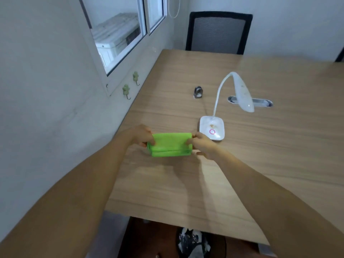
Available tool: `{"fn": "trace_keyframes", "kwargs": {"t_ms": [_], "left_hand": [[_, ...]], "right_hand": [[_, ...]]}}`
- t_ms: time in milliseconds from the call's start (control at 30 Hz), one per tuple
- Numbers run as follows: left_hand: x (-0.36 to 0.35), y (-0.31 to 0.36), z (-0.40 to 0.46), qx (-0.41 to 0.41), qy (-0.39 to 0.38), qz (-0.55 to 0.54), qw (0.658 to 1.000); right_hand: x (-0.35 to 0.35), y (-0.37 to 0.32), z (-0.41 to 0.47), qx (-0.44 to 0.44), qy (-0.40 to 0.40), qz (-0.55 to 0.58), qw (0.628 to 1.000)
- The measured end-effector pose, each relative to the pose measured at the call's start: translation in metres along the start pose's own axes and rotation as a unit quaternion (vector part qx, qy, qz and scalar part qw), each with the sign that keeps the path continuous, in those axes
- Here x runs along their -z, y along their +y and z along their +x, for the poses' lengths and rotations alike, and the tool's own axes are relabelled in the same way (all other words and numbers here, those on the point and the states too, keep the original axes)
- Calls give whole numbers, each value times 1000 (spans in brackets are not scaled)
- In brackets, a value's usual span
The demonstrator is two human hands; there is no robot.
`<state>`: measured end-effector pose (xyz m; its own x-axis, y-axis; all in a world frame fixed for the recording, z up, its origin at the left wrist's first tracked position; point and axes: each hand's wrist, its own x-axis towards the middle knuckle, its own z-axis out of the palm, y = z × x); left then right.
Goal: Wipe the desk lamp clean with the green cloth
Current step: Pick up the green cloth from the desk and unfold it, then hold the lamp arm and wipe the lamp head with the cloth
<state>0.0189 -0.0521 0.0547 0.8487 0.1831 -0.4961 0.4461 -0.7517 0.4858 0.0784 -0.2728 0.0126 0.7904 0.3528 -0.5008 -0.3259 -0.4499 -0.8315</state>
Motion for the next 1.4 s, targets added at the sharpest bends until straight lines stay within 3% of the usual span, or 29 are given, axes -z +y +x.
{"fn": "trace_keyframes", "kwargs": {"t_ms": [133,333,467,533,600,767,900,967,1067,1167,1400], "left_hand": [[-16,30,-7,7,-33,-97,995],[-57,70,-4,26,-89,-243,965],[-80,88,-5,35,-115,-317,941],[-89,95,-3,33,-119,-339,932],[-96,100,-3,26,-125,-345,930],[-109,102,-5,32,-118,-369,921],[-105,103,-5,43,-122,-325,937],[-92,109,-1,57,-82,-309,946],[-60,130,-3,40,-3,-312,949],[-27,159,0,-24,20,-355,934],[12,222,13,-109,27,-459,881]], "right_hand": [[31,8,-16,-45,34,145,988],[61,29,-37,-70,103,362,924],[71,41,-45,-64,84,512,853],[70,44,-49,-47,59,534,842],[67,47,-53,-46,44,528,847],[64,50,-60,-68,35,434,898],[76,48,-56,-83,113,366,920],[93,44,-55,-68,174,330,925],[129,29,-64,-9,235,242,941],[160,1,-86,82,260,176,946],[190,-67,-110,262,323,16,909]]}}
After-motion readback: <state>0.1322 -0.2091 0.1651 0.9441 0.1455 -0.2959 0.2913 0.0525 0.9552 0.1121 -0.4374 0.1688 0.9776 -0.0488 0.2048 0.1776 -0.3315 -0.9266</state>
